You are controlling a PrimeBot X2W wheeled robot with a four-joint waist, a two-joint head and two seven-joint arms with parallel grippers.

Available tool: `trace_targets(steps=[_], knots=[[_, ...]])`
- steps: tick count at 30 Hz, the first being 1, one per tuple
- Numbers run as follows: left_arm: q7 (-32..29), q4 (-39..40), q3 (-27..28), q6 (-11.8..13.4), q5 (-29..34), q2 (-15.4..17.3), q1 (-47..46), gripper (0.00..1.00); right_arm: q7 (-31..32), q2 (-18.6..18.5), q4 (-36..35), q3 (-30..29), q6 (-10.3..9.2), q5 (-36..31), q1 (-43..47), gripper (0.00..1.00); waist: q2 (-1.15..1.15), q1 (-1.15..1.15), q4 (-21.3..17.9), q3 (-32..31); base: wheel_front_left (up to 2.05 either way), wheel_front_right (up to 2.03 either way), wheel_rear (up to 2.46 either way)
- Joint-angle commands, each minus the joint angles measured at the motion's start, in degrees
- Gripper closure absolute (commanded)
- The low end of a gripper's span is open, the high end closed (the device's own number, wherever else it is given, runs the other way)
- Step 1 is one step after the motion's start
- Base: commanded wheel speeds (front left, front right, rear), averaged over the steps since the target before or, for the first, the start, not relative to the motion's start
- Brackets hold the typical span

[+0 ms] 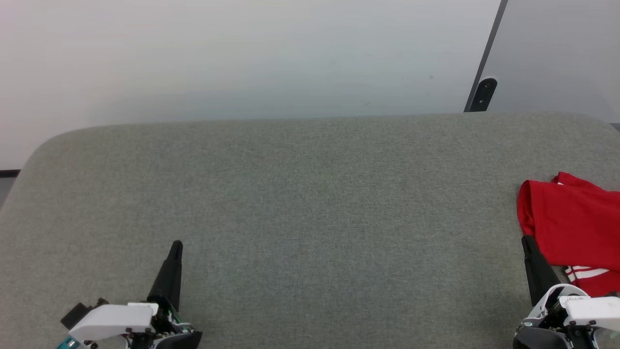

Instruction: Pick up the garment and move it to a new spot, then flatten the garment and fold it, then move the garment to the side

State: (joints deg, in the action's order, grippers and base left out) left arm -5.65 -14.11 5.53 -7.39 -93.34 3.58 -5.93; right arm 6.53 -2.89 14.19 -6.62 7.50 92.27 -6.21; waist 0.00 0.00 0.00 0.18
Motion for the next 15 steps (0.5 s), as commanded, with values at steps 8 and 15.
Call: trace_targets(steps=[8, 15], knots=[[-0.3, -0.1, 0.2, -0.3, 0.3, -0.1, -0.6, 1.0, -0.1, 0.1, 0.0, 0.2, -0.02, 0.3, -0.2, 1.0, 0.0, 0.0, 0.0, 0.0, 0.0, 0.0, 0.0], [-0.4, -0.1, 0.3, -0.3, 0.4, -0.2, -0.6, 1.0, -0.1, 0.1, 0.0, 0.1, -0.02, 0.3, -0.2, 1.0, 0.0, 0.0, 0.0, 0.0, 0.0, 0.0, 0.0]])
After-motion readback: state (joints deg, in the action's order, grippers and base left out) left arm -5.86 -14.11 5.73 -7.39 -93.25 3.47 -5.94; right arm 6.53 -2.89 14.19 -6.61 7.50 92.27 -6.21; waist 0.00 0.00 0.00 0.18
